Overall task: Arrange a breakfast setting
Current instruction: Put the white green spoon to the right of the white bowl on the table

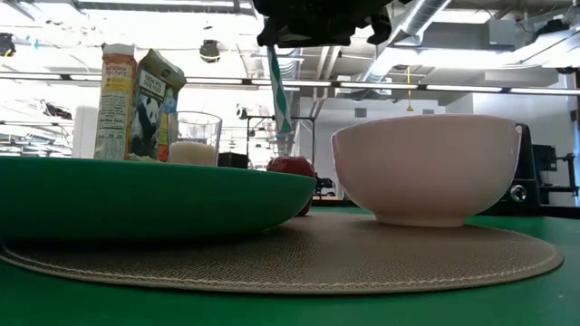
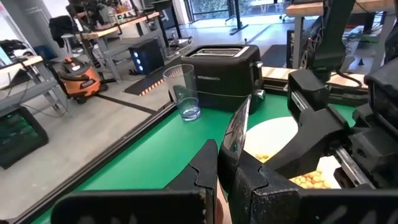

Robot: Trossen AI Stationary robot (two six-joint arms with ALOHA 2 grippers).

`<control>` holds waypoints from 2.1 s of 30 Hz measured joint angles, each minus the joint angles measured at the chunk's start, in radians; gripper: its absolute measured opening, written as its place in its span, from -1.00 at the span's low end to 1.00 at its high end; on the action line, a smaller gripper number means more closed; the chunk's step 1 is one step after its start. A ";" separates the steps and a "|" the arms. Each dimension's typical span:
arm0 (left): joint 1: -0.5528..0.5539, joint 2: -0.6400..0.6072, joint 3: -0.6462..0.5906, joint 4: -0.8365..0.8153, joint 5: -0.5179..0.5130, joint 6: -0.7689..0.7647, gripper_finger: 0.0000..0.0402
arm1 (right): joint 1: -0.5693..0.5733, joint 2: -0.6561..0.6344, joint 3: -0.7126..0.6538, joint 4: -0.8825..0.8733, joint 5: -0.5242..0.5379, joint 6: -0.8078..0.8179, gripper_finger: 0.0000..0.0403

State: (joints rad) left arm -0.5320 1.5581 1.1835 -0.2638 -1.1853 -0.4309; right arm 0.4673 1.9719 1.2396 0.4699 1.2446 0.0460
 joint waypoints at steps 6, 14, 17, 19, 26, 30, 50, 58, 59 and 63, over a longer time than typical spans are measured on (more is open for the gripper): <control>0.003 0.000 0.000 -0.009 0.000 -0.008 -1.00 | -0.004 -0.003 0.001 0.012 0.000 -0.017 -0.35; 0.003 0.000 0.000 -0.008 -0.005 -0.017 -1.00 | -0.019 -0.004 0.001 0.010 -0.013 -0.021 -0.50; 0.003 0.000 0.000 -0.008 -0.005 -0.018 -1.00 | -0.023 -0.004 0.001 0.006 -0.019 -0.021 -0.57; 0.003 0.000 0.000 -0.008 -0.005 -0.020 -1.00 | -0.023 -0.004 0.001 0.005 -0.019 -0.021 -0.59; 0.004 0.000 0.000 -0.008 -0.005 -0.022 -1.00 | -0.023 -0.004 0.001 0.005 -0.020 -0.021 -0.69; 0.004 0.000 -0.001 -0.008 -0.005 -0.022 -1.00 | -0.023 -0.004 0.001 0.004 -0.022 -0.021 -0.76; -0.061 -0.106 -0.001 -0.158 0.131 -0.008 -0.30 | -0.025 -0.012 0.000 0.007 -0.039 -0.023 -0.81; -0.186 -0.232 -0.001 -0.538 0.076 -0.210 -0.30 | -0.006 -0.099 0.000 0.017 -0.040 -0.078 -0.81; -0.203 -0.243 -0.002 -0.587 0.067 -0.256 -0.30 | 0.000 -0.115 0.000 0.018 -0.040 -0.081 -0.81; -0.266 -0.258 -0.022 -0.716 0.054 -0.429 -0.29 | 0.037 -0.193 0.000 -0.020 -0.039 -0.104 -0.81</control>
State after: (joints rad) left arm -0.7976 1.3003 1.1617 -0.9800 -1.1309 -0.8597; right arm 0.5044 1.7786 1.2396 0.4502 1.2060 -0.0583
